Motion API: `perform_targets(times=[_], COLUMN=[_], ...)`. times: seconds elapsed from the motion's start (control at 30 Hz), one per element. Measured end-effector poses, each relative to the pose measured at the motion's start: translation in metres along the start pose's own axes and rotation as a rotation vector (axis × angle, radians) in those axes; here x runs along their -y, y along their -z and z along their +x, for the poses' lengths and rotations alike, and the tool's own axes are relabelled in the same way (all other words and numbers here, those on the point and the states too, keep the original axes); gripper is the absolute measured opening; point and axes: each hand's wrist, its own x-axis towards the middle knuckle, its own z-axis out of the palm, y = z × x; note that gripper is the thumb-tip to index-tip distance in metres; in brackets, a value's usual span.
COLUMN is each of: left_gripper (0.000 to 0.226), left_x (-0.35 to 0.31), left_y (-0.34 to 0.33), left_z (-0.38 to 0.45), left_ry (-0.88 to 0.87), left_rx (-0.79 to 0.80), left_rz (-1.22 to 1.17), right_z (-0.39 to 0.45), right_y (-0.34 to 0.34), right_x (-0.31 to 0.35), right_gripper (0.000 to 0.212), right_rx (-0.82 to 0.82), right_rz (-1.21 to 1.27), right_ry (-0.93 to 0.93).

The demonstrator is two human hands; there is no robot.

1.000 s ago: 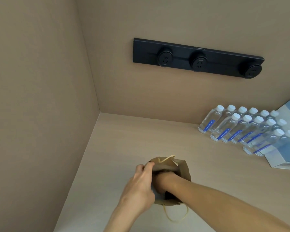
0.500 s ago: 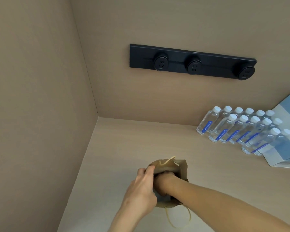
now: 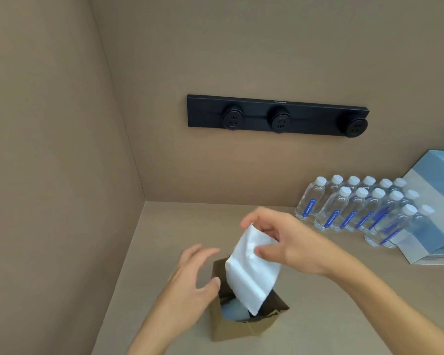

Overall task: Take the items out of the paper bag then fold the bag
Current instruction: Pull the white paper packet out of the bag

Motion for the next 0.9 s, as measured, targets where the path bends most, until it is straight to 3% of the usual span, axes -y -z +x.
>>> perform_targets(times=[0.07,0.13,0.2,0.27,0.4,0.47,0.53,0.63,0.77,0.9], left_gripper=[0.049,0.054,0.052,0.034,0.027,0.025,0.023,0.023,0.029,0.028], left_x=[-0.023,-0.050,-0.073,-0.086,-0.093,-0.094,-0.095,-0.093,-0.091,-0.090], left_y=[0.014,0.023,0.026,0.025,0.018,0.016,0.014,0.012,0.011,0.012], left_z=[0.005,0.014,0.025,0.031,0.035,0.035,0.034,0.032,0.029,0.027], left_ry=[-0.150,-0.238,-0.221,-0.172,-0.107,-0.098,-0.085,-0.070,-0.095,-0.126], left_rx=[-0.140,-0.079,0.099,0.192,0.117,0.043,-0.054,-0.157,-0.147,-0.093], left_rz=[-0.090,-0.221,-0.365,-0.426,-0.595,-0.681,-0.737,-0.731,-0.734,-0.733], right_z=[-0.002,0.000,0.004,0.006,0.008,0.004,-0.004,-0.013,-0.014,-0.014], right_y=[0.016,0.028,0.038,0.044,0.038,0.023,0.003,-0.020,-0.029,-0.026], right_x=[0.009,0.016,0.022,0.026,0.019,0.010,0.002,-0.004,-0.005,-0.002], right_gripper=[0.051,0.057,0.057,0.052,0.033,0.041,0.045,0.021,0.015,0.015], right_rx=[0.006,0.036,0.029,-0.035,-0.240,-0.241,-0.249,-0.370,-0.502,-0.492], right_rz=[0.146,0.253,0.324,0.409,0.740,0.893,0.890,0.752,0.751,0.773], right_ry=[0.072,0.118,0.145,0.161,0.098,0.069,0.056,0.043,0.083,0.142])
